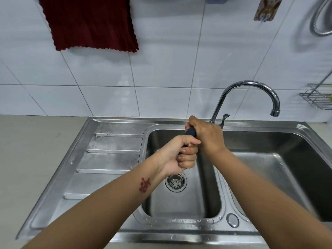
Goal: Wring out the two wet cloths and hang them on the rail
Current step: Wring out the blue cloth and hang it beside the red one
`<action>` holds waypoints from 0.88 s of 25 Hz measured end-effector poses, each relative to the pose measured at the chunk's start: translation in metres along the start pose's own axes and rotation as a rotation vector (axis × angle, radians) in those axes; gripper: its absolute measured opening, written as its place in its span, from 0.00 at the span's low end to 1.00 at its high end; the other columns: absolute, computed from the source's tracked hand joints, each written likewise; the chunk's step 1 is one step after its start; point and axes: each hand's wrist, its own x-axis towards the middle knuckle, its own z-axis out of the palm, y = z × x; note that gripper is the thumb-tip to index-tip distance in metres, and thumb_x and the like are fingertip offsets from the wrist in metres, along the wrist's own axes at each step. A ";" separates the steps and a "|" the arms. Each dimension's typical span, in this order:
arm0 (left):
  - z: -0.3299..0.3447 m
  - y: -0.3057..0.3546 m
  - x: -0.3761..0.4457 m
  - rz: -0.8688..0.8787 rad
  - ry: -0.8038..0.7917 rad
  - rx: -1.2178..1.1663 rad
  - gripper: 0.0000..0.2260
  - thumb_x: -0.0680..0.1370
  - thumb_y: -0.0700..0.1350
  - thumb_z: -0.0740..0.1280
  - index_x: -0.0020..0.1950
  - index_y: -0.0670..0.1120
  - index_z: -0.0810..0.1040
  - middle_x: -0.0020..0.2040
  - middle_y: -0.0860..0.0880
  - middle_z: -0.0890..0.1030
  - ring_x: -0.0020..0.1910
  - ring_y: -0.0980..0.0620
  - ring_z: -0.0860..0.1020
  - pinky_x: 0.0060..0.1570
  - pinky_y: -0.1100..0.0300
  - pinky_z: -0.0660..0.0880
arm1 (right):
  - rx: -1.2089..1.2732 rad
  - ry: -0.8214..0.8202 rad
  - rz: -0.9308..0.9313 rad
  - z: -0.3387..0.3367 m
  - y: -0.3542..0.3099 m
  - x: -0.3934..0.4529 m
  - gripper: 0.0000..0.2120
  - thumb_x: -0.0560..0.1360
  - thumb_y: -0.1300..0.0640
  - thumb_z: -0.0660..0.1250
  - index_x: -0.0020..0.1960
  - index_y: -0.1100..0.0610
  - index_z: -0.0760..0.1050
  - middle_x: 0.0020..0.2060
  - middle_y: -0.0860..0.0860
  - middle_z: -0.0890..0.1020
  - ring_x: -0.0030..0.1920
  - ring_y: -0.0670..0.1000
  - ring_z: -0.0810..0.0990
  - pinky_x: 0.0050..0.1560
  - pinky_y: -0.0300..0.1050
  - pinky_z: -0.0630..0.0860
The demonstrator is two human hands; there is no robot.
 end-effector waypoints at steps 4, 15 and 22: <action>-0.013 0.005 0.011 0.048 0.174 0.511 0.11 0.77 0.42 0.64 0.36 0.47 0.66 0.25 0.52 0.62 0.19 0.57 0.57 0.20 0.66 0.53 | -0.034 -0.350 0.179 0.002 0.005 -0.007 0.09 0.74 0.50 0.64 0.44 0.50 0.63 0.41 0.51 0.83 0.40 0.60 0.81 0.33 0.45 0.67; -0.076 0.033 0.029 0.538 0.507 2.351 0.14 0.74 0.38 0.65 0.59 0.45 0.73 0.54 0.43 0.74 0.53 0.41 0.74 0.42 0.53 0.63 | 0.858 -1.080 0.897 0.004 0.005 -0.010 0.23 0.74 0.35 0.61 0.54 0.55 0.72 0.37 0.51 0.68 0.33 0.48 0.68 0.33 0.41 0.70; -0.058 0.055 0.005 0.639 0.499 2.389 0.14 0.72 0.33 0.60 0.56 0.43 0.70 0.52 0.42 0.77 0.50 0.39 0.75 0.39 0.53 0.61 | 1.319 -1.104 0.911 -0.012 0.012 -0.002 0.11 0.72 0.48 0.70 0.50 0.52 0.73 0.48 0.53 0.80 0.56 0.57 0.80 0.59 0.59 0.75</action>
